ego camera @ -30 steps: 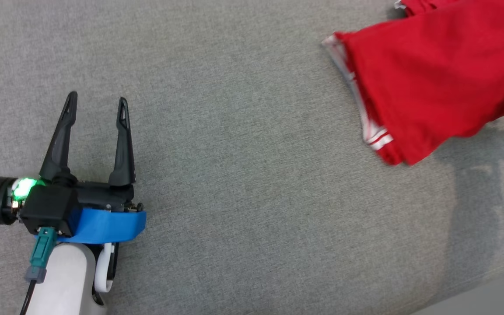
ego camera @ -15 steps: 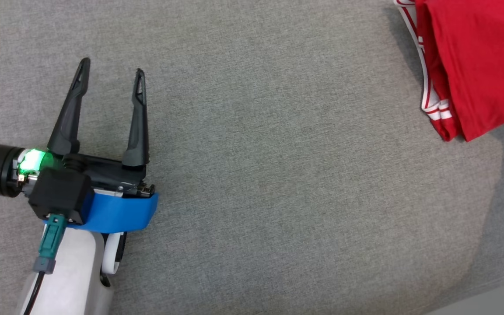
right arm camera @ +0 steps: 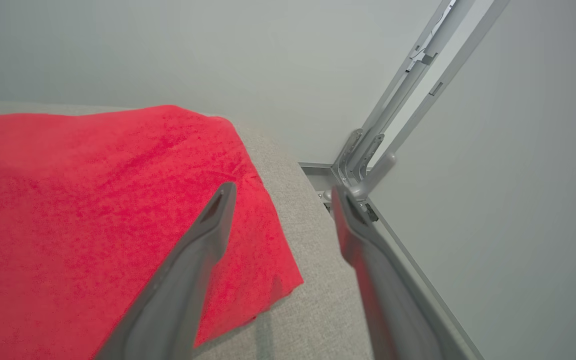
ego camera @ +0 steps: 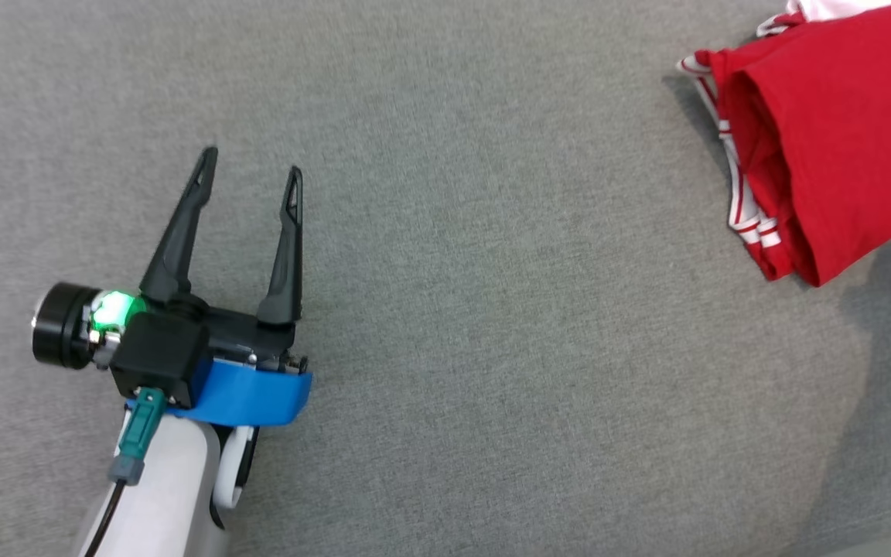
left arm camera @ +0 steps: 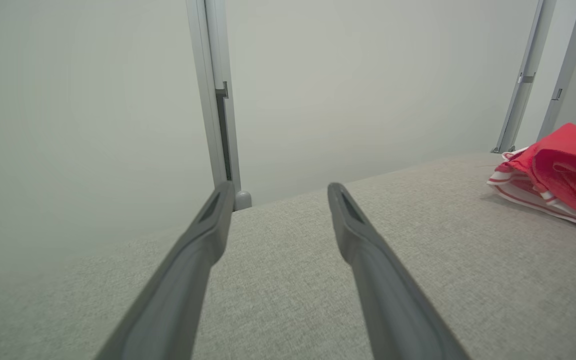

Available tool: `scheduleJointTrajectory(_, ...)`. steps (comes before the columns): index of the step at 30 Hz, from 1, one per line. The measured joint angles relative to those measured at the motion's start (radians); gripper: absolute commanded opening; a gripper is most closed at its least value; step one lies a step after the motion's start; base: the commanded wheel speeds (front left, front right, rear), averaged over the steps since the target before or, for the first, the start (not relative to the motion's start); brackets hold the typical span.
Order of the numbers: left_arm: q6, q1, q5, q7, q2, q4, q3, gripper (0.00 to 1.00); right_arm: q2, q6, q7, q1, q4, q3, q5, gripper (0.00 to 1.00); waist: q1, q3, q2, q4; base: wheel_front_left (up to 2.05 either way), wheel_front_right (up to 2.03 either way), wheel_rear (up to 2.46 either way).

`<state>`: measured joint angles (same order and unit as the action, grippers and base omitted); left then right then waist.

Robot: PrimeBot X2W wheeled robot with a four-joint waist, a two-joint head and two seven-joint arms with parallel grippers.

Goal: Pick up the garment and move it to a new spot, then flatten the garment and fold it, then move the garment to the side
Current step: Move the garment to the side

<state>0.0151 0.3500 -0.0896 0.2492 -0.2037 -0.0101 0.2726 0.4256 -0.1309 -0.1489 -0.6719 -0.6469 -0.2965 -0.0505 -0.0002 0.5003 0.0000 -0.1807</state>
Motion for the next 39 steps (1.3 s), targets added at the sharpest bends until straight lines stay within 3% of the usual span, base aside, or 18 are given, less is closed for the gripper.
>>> scheduleJointTrajectory(6,0.011,-0.070,-0.021,0.003,0.002,-0.049,0.000,1.00,-0.144,0.000,-0.073,0.192,0.163,0.002,-0.024,1.00,0.0000,-0.102,0.0000,0.013,0.00,0.00,0.00)
scheduleJointTrajectory(14,0.030,-0.170,-0.065,0.000,0.012,-0.106,-0.013,1.00,-0.305,0.000,-0.073,0.430,0.394,0.095,-0.056,1.00,-0.0001,-0.238,-0.0001,0.028,0.00,0.00,0.00)
scheduleJointTrajectory(21,0.050,-0.226,-0.103,0.002,0.019,-0.141,-0.039,1.00,-0.343,0.000,-0.044,0.546,0.513,0.177,-0.089,1.00,0.0000,-0.321,-0.0003,0.083,0.00,0.00,0.00)
scheduleJointTrajectory(27,0.059,-0.279,-0.131,0.008,0.019,-0.172,-0.062,1.00,-0.358,0.000,-0.019,0.596,0.543,0.248,-0.102,1.00,0.0000,-0.375,-0.0004,0.135,0.00,0.00,0.00)
scheduleJointTrajectory(39,0.049,-0.367,-0.153,0.011,0.021,-0.213,-0.059,1.00,-0.369,0.000,0.025,0.722,0.597,0.262,-0.092,1.00,0.0001,-0.470,-0.0002,0.160,0.00,0.00,0.00)
